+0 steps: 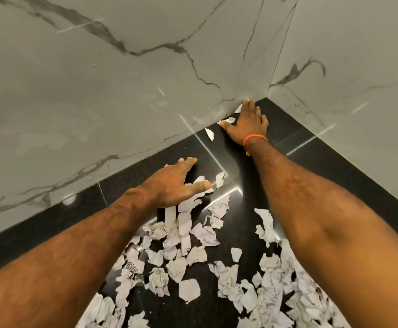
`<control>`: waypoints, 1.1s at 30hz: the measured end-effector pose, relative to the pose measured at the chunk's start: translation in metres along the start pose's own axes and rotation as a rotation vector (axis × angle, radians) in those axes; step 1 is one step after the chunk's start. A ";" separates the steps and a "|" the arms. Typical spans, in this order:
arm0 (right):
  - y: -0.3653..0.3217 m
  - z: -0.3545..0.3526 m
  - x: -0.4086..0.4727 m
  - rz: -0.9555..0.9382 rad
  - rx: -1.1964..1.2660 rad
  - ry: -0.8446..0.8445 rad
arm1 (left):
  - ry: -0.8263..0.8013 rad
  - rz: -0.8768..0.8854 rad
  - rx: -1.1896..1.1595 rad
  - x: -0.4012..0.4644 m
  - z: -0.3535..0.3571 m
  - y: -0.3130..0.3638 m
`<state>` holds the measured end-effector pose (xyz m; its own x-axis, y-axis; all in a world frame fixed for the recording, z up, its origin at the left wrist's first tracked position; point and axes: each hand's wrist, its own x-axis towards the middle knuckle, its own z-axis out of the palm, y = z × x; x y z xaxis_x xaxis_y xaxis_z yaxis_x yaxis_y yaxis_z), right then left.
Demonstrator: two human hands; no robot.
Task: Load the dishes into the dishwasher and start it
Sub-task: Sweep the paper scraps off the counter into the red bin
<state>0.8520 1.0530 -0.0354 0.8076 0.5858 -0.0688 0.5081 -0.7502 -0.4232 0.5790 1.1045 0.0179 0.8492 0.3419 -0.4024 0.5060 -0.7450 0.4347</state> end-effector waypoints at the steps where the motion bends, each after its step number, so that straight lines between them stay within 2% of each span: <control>1: -0.001 0.000 0.004 0.005 -0.027 -0.012 | 0.000 -0.005 -0.007 0.000 -0.001 0.000; 5: 0.003 0.004 0.000 -0.077 -0.052 0.013 | 0.011 -0.014 -0.074 0.001 0.005 -0.005; 7: 0.008 0.004 -0.010 -0.227 -0.035 0.009 | 0.014 -0.056 -0.140 0.002 0.008 -0.009; 9: 0.008 0.006 -0.028 -0.393 -0.013 -0.066 | 0.027 -0.060 -0.192 0.002 0.009 -0.012; 11: 0.003 0.013 -0.051 -0.465 0.145 -0.132 | 0.063 -0.032 -0.228 -0.002 0.009 -0.014; 14: -0.016 0.020 -0.070 -0.410 0.483 -0.064 | 0.126 -0.007 -0.305 -0.009 0.009 -0.018; 16: -0.032 0.023 -0.074 -0.424 0.407 -0.100 | 0.151 -0.016 -0.480 -0.012 0.008 -0.021; 19: -0.049 0.028 -0.078 -0.532 0.092 -0.168 | 0.239 -0.058 -0.707 -0.016 0.006 -0.028; 21: -0.050 0.027 -0.083 -0.583 0.010 -0.221 | 0.268 -0.077 -0.714 -0.024 0.006 -0.034; 28: -0.042 0.018 -0.130 -0.691 0.021 -0.417 | 0.291 -0.105 -0.664 -0.056 0.019 -0.034; 33: -0.032 0.019 -0.185 -0.688 0.129 -0.453 | 0.302 -0.076 -0.430 -0.078 0.029 -0.029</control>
<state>0.6806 0.9745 -0.0267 0.1165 0.9879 -0.1022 0.7838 -0.1546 -0.6014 0.4938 1.0830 0.0130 0.7813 0.5827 -0.2235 0.5303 -0.4310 0.7300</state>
